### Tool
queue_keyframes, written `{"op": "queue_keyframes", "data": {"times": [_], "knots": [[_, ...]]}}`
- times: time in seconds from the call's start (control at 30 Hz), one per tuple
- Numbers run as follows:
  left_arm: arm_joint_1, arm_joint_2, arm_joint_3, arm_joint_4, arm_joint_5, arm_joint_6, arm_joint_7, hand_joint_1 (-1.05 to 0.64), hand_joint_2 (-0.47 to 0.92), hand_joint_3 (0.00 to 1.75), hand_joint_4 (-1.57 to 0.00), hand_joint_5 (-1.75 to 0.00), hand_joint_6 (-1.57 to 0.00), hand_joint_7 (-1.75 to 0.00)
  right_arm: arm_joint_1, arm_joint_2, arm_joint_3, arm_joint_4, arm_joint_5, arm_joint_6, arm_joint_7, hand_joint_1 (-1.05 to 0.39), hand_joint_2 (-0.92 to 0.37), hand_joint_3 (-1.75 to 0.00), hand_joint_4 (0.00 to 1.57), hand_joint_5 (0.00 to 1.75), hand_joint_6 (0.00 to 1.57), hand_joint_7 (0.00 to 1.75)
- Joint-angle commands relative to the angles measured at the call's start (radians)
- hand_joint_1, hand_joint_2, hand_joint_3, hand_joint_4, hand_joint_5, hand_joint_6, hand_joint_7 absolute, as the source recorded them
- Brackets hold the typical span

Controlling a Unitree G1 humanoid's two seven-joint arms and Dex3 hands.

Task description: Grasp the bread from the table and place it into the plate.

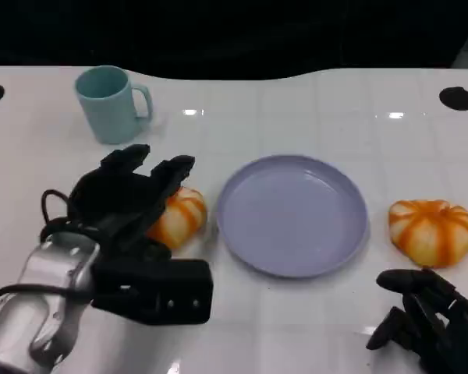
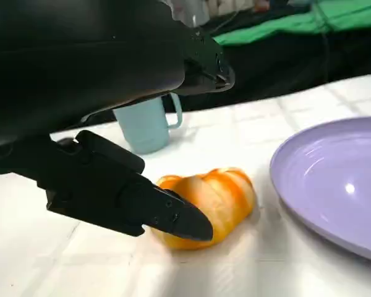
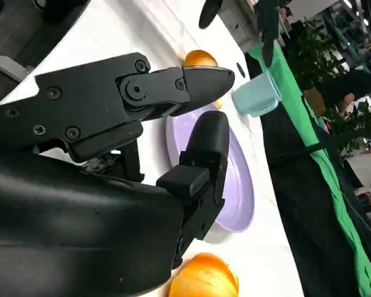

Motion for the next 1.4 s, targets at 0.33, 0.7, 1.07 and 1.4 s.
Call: {"op": "queue_keyframes", "data": {"times": [0.33, 0.7, 1.07, 1.4], "knots": [[-0.271, -0.108, -0.133, 0.48, -0.046, 0.094, 0.025, -0.52, 0.78, 0.0, -0.07, -0.08, -0.16, -0.01, 0.012, -0.01, -0.005, -0.016, 0.009, -0.007, 0.01, -0.73, -0.92, -0.2, 0.68, 1.48, 0.71, 1.03], [-0.408, -0.164, -0.185, 0.806, -0.13, 0.03, 0.13, -0.55, 0.76, 0.0, -0.13, -0.07, -0.2, -0.01, 0.018, -0.008, -0.007, -0.025, 0.023, 0.004, 0.014, -0.72, -0.92, -0.19, 0.68, 1.47, 0.7, 1.03], [-0.453, -0.184, -0.186, 1.021, -0.22, -0.107, 0.218, -0.33, 0.86, 0.04, -0.39, -0.13, -0.42, -0.05, 0.025, -0.016, -0.014, -0.032, 0.036, 0.014, 0.026, -0.71, -0.92, -0.2, 0.68, 1.45, 0.7, 1.01], [-0.44, -0.198, -0.186, 1.072, -0.221, -0.146, 0.52, -0.21, 0.92, 0.31, -0.82, -1.74, -0.6, -1.7, 0.024, -0.019, -0.018, -0.032, 0.041, 0.02, 0.029, -0.73, -0.92, -0.19, 0.69, 1.45, 0.72, 1.0]]}}
